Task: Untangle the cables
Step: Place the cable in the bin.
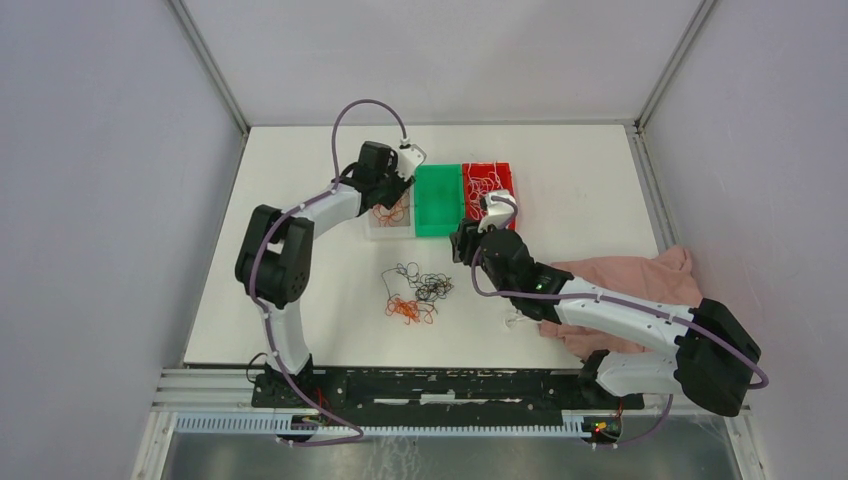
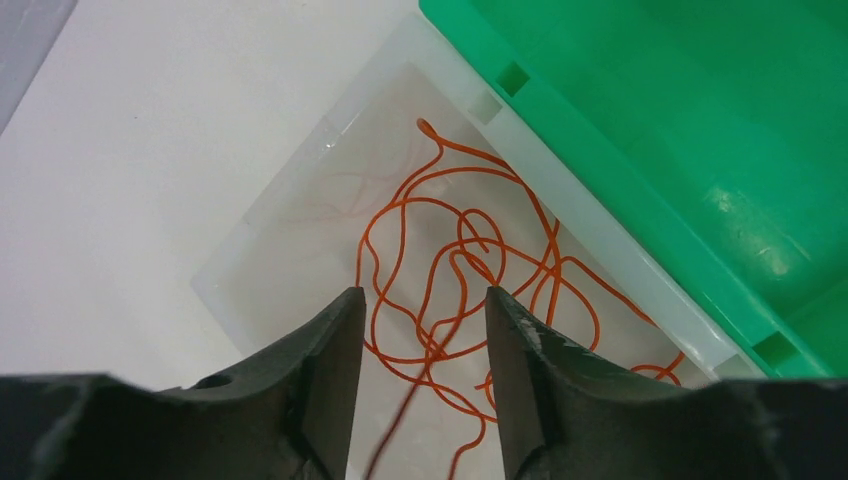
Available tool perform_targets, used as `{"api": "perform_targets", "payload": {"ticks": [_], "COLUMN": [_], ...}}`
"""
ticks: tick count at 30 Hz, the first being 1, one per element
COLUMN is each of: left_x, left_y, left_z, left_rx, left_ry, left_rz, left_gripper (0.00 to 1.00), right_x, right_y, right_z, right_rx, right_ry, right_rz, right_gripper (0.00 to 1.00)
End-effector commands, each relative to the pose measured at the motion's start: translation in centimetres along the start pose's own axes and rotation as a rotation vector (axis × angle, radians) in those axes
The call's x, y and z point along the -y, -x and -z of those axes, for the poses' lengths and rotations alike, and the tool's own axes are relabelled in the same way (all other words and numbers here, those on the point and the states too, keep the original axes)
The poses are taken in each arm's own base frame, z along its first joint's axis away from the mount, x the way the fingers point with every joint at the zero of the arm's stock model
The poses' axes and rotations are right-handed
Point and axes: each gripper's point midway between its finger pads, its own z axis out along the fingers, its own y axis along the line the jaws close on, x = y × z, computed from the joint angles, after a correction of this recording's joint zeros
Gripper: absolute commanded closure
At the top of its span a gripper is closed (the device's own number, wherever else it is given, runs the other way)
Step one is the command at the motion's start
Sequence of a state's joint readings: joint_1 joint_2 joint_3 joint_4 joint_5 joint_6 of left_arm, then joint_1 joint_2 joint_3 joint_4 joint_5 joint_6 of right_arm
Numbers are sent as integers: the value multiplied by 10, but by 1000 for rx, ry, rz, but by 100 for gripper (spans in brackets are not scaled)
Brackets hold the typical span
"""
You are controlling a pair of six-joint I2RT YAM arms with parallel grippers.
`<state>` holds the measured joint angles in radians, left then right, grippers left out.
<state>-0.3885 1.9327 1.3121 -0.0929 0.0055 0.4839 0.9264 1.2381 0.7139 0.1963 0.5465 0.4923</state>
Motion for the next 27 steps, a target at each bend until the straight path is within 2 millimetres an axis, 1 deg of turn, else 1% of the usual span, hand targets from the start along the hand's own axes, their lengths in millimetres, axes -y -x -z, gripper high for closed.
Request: {"api": "perform_targets", "payload": {"ticks": [1, 3, 5, 6, 10, 12, 14, 15, 18, 19, 21, 22, 24, 27], "left_x": [-28, -36, -40, -43, -52, -55, -54, -51, -37, -33, -26, -23, -21, -21], "left_y": [53, 63, 72, 78, 92, 101, 105, 104, 94, 86, 72, 66, 53, 41], "left_z": [21, 31, 43, 51, 81, 98, 116, 126, 152, 159, 173, 180, 189, 202], "left_rx": [121, 132, 141, 147, 165, 191, 208, 209, 221, 220, 224, 226, 224, 228], "left_ry": [44, 45, 20, 10, -3, -18, -54, -77, -151, -166, -187, -193, -190, -194], "left_rz": [-31, -26, -19, -16, 6, 22, 36, 47, 81, 99, 122, 131, 142, 164], "left_gripper": [39, 23, 4, 0, 1, 1, 1, 1, 1, 1, 1, 0, 1, 1], "right_x": [-7, -10, -14, -16, -27, -37, -47, -53, -70, -77, -91, -97, -109, -129], "right_y": [11, 12, 12, 11, 8, 4, -4, -8, -23, -31, -50, -64, -86, -107], "right_z": [4, 5, 6, 7, 10, 13, 17, 20, 30, 33, 41, 42, 46, 52], "right_rx": [26, 22, 16, 10, -22, -53, -96, -116, -163, -183, -248, -307, -375, -387], "right_ry": [47, 64, 87, 103, 175, 237, 311, 347, 452, 488, 558, 577, 605, 661], "right_rz": [-14, -5, 12, 24, 83, 121, 162, 175, 206, 219, 254, 281, 342, 413], "right_gripper": [42, 42, 42, 41, 39, 38, 37, 37, 39, 40, 41, 42, 44, 47]}}
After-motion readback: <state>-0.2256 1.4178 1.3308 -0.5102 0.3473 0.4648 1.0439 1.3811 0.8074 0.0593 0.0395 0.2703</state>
